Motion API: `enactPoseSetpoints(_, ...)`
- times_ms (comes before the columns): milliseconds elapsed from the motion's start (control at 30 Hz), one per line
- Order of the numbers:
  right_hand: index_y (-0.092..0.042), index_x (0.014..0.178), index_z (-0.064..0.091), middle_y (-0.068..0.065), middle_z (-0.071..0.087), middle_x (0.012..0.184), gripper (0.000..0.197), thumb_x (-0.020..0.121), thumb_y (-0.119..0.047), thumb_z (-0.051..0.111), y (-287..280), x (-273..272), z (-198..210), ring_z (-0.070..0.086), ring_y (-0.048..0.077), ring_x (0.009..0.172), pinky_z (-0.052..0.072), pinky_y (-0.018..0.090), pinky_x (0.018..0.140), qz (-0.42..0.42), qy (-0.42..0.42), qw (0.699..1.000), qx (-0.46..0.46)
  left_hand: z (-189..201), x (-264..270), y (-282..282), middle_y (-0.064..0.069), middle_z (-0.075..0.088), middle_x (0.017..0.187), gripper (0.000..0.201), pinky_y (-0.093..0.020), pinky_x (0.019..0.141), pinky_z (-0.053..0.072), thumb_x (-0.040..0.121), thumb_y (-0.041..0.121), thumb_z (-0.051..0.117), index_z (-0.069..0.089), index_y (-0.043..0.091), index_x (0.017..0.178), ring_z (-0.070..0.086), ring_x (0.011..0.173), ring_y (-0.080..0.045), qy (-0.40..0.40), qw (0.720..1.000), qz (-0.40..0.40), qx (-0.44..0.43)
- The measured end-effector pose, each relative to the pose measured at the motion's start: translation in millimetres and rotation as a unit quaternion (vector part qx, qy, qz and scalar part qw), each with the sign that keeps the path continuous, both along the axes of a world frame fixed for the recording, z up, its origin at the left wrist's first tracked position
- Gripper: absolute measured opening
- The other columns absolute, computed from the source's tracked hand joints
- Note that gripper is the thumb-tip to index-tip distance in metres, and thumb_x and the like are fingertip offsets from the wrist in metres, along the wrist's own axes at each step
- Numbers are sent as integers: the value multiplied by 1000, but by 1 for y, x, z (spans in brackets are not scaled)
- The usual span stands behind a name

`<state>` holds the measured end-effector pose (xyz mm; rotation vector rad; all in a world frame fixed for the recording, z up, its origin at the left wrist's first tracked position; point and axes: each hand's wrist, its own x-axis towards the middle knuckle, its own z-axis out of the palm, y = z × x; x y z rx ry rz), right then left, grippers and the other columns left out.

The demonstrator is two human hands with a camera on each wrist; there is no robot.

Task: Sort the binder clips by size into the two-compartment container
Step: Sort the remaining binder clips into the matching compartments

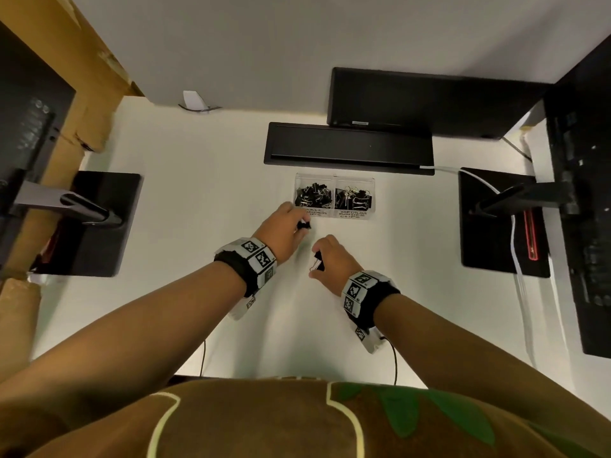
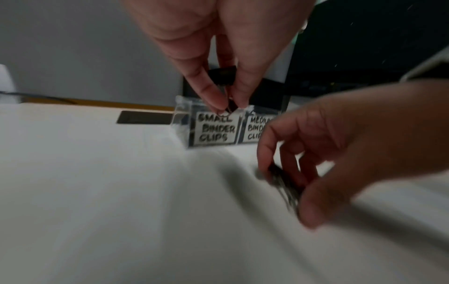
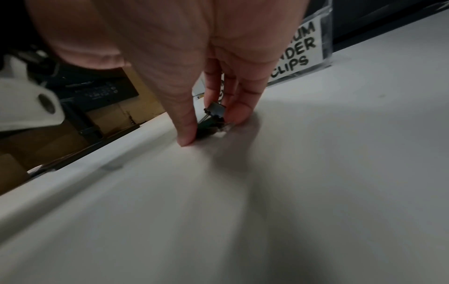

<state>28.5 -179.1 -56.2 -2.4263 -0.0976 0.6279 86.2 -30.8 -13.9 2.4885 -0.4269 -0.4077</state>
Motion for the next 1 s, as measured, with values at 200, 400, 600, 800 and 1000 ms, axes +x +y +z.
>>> enactPoseSetpoints(200,-11,117,49,9,43,119,39,83,-20,65,-19,-8,-1,54,26,102,43,28,82,-37,21,999,-15,27,36,-61,-10,54,114,20,-32,88,48,90,15,58,58,12,110,56,97,-22,-34,998,-17,-40)
enactPoseSetpoints(400,-6,103,60,12,48,112,26,81,-17,68,-37,-10,3,56,24,87,47,28,79,-95,32,995,24,25,60,-97,-9,52,113,21,-26,79,46,91,15,57,55,13,112,56,91,-20,-35,998,-43,-30)
enactPoseSetpoints(600,-18,78,61,-3,58,85,13,74,-22,73,-68,-5,13,51,5,68,36,12,58,-232,18,969,82,9,63,-96,-7,53,119,22,-36,90,50,91,15,56,55,16,113,56,103,-24,-30,997,-70,32)
enactPoseSetpoints(800,-18,81,61,2,64,86,15,76,-22,75,-92,39,49,59,10,69,45,13,62,-318,-53,935,146,3,59,-82,-5,55,123,31,-35,100,39,90,23,58,57,15,120,44,118,-24,-77,991,-73,76)
enactPoseSetpoints(1000,-12,93,65,-3,52,97,18,79,-20,72,-80,95,63,49,7,75,41,15,69,-235,-145,960,50,-1,51,-74,-4,55,130,34,-36,98,36,97,18,42,55,15,128,42,122,-26,-73,977,-137,146)
